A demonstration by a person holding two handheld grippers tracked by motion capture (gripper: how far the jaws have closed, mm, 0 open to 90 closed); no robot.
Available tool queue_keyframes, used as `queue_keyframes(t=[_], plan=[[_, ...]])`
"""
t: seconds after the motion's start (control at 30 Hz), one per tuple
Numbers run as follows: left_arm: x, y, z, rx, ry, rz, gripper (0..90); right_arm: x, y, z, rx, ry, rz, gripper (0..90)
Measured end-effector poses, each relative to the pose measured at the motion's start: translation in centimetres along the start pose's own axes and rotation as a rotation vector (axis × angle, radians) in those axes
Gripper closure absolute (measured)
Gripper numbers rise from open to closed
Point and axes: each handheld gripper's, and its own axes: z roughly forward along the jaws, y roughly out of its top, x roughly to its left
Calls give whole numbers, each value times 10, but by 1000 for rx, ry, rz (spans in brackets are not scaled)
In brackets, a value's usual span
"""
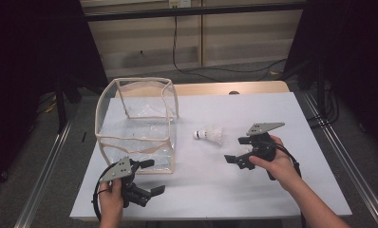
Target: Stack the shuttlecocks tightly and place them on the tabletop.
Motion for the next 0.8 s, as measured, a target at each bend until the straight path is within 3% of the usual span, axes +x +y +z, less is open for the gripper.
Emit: queue_keyframes(t=[0.27,0.8], plan=[[0,0,0,2,0,0,20,-2,-6,0,9,-7,-2,105],[0,0,0,-1,-4,-3,20,-18,-12,-2,28,-134,2,248]])
